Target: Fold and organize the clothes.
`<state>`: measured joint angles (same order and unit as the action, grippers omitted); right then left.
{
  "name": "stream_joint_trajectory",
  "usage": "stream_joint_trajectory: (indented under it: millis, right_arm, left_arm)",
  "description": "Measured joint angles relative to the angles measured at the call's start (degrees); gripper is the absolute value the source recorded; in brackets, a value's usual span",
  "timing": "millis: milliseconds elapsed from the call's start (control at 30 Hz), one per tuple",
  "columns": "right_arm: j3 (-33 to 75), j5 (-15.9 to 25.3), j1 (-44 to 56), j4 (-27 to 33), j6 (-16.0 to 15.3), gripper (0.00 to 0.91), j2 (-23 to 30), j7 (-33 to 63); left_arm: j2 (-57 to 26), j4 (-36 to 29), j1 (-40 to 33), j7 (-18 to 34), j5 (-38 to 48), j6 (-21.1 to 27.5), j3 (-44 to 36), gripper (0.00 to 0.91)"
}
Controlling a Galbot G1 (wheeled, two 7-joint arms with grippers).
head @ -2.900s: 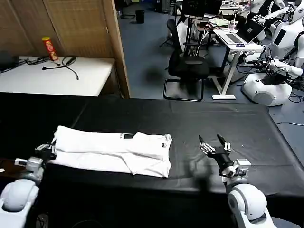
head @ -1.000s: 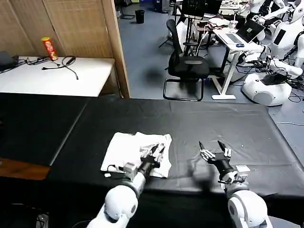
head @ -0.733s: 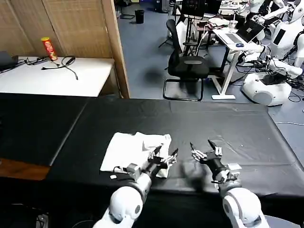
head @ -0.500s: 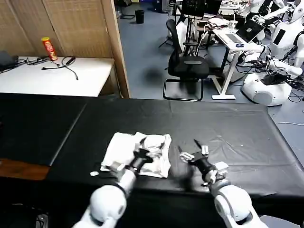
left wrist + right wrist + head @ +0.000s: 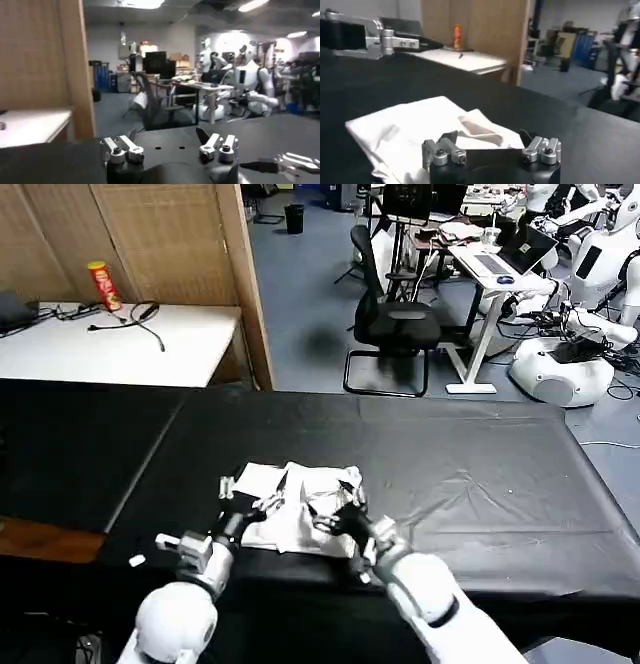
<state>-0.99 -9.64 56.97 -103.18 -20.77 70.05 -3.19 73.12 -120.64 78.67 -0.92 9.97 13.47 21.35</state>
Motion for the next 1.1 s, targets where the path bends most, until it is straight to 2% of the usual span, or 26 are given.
stream_joint_trajectory:
  millis: [133, 267, 433, 633, 767, 900, 1100]
  right_arm:
    - [-0.2, 1.54, -1.37, 2.76, -1.85, 0.878, 2.0, 1.94]
    - [1.79, 1.76, -0.62, 2.85, -2.09, 0.878, 3.57, 3.65]
    - [8.02, 5.41, 2.65, 0.76, -0.52, 0.878, 4.7, 6.73]
    - [15.02, 6.92, 7.78, -3.84, -1.71, 0.878, 5.45, 8.64]
    - [19.51, 4.57, 10.99, -7.51, -1.41, 0.878, 4.96, 7.13]
    - [23.2, 2.58, 14.11, -10.68, 0.71, 0.878, 4.11, 5.47]
    - [25.61, 2.47, 18.01, -12.94, 2.98, 0.878, 4.43, 4.53]
  left_arm:
    - [0.07, 0.44, 1.35, -0.01, -0.44, -0.73, 0.89, 0.878]
    - [0.35, 1.11, 1.74, -0.03, -0.41, -1.26, 1.17, 0.878]
    - [0.73, 2.62, 1.2, -0.06, 0.71, -1.57, 1.08, 0.878]
    - [0.67, 5.5, 0.14, -0.23, 3.66, -2.94, 1.49, 0.878]
    - [0.64, 8.49, -0.82, -1.11, 7.32, -3.95, 2.85, 0.878]
    - [0.11, 11.93, -1.6, -1.68, 12.53, -2.78, 4.55, 0.878]
    - [-0.61, 16.11, -2.67, -1.9, 20.8, -1.3, 7.67, 0.878]
